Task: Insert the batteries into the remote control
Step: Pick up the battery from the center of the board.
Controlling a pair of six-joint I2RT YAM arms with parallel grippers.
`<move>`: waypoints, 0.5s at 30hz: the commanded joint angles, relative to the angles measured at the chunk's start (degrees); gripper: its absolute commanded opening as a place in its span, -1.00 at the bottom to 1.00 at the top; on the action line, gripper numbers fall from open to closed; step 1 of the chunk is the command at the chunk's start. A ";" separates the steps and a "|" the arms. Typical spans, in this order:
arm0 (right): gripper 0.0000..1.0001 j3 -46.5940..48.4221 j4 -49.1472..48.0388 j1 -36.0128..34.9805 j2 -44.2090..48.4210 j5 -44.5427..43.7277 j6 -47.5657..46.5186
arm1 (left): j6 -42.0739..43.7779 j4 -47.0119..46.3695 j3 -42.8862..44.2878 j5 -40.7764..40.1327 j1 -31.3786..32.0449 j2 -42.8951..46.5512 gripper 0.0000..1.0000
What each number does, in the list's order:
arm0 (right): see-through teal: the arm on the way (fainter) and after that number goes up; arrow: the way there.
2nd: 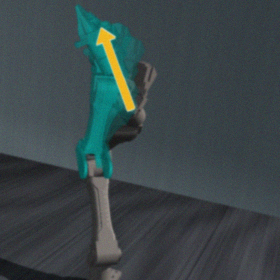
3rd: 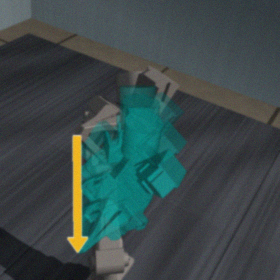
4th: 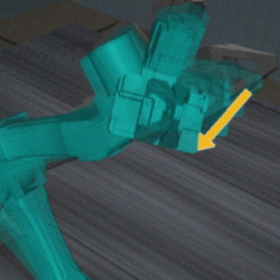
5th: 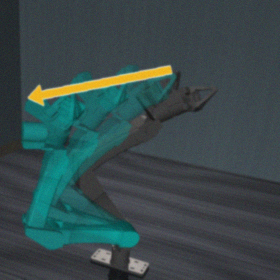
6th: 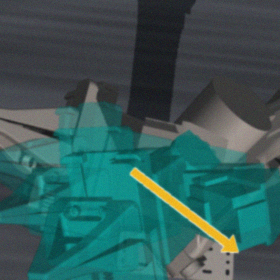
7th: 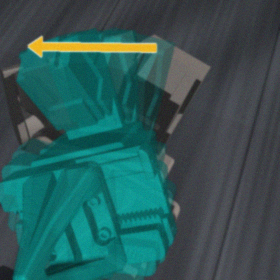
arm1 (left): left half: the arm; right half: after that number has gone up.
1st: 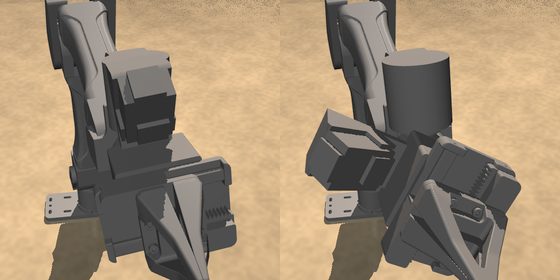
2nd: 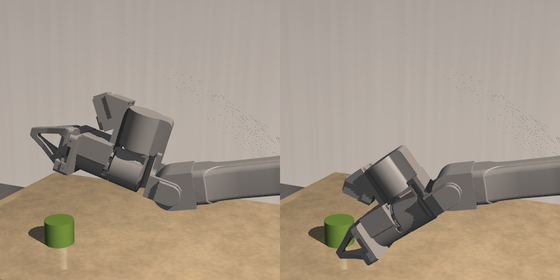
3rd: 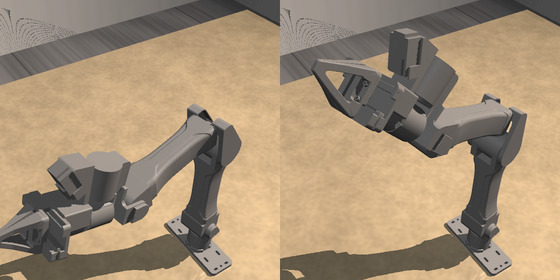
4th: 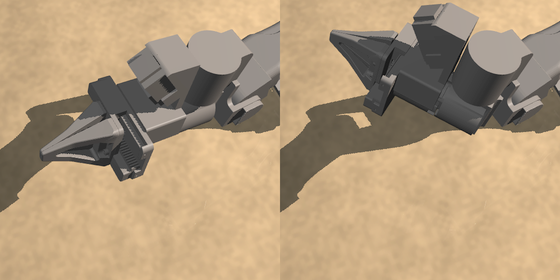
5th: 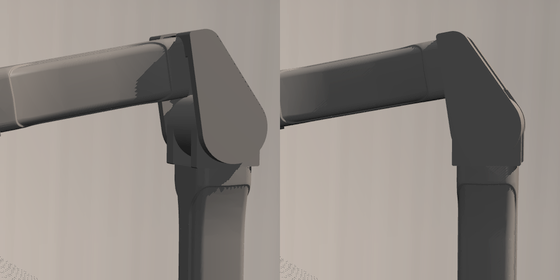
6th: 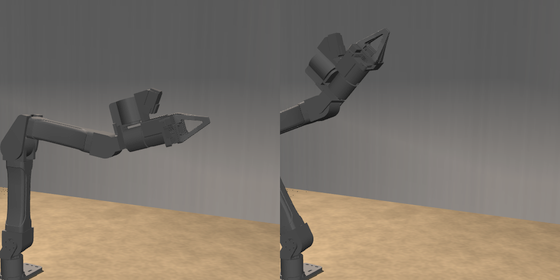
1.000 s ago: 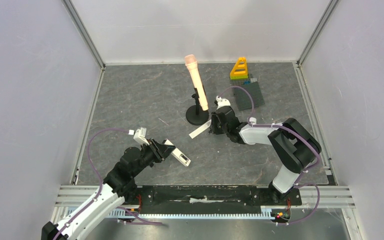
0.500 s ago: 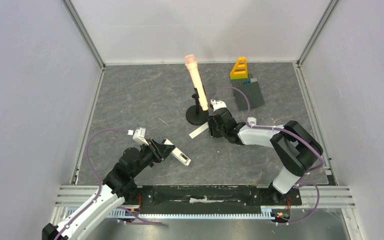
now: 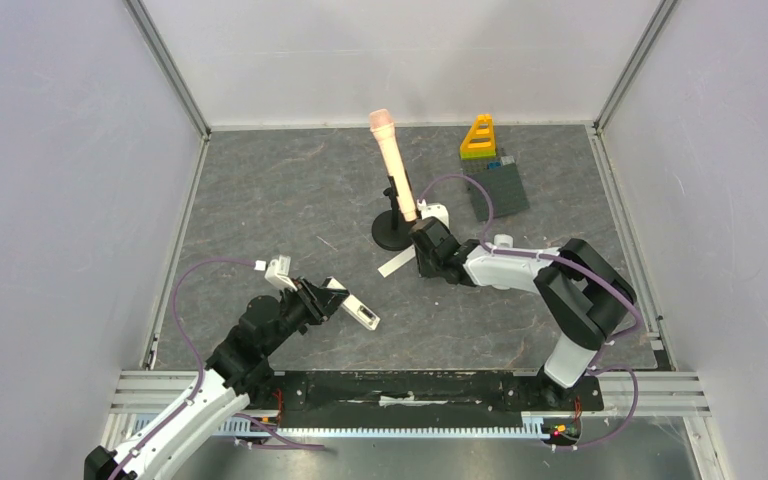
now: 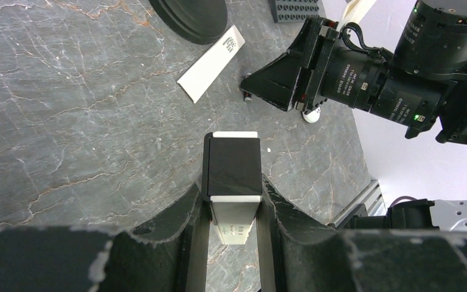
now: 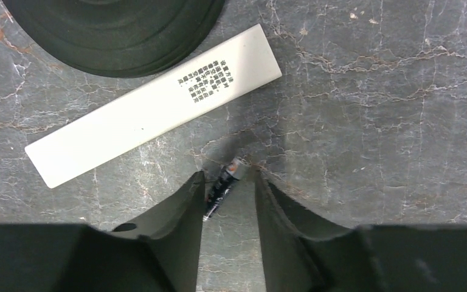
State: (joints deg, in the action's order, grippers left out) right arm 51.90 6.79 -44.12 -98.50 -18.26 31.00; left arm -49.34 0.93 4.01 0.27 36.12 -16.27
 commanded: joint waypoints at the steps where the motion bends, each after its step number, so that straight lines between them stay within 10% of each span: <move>1: -0.35 -1.74 6.12 -0.53 -2.58 -0.43 4.40 | 2.22 -2.62 -0.32 -1.05 0.05 0.28 -0.96; 6: -0.80 -2.38 5.55 -0.48 -1.78 -0.98 5.03 | 2.43 -3.59 -0.41 -0.54 0.04 -0.15 -0.96; 15: -0.94 -11.55 -2.97 -0.52 14.40 6.26 -0.39 | 3.63 -15.83 -0.03 7.78 0.02 -9.29 -0.96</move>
State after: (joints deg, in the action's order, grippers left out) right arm 45.23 4.54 -44.51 -92.60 -16.91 34.70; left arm -48.47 -3.73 3.66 3.57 36.12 -20.64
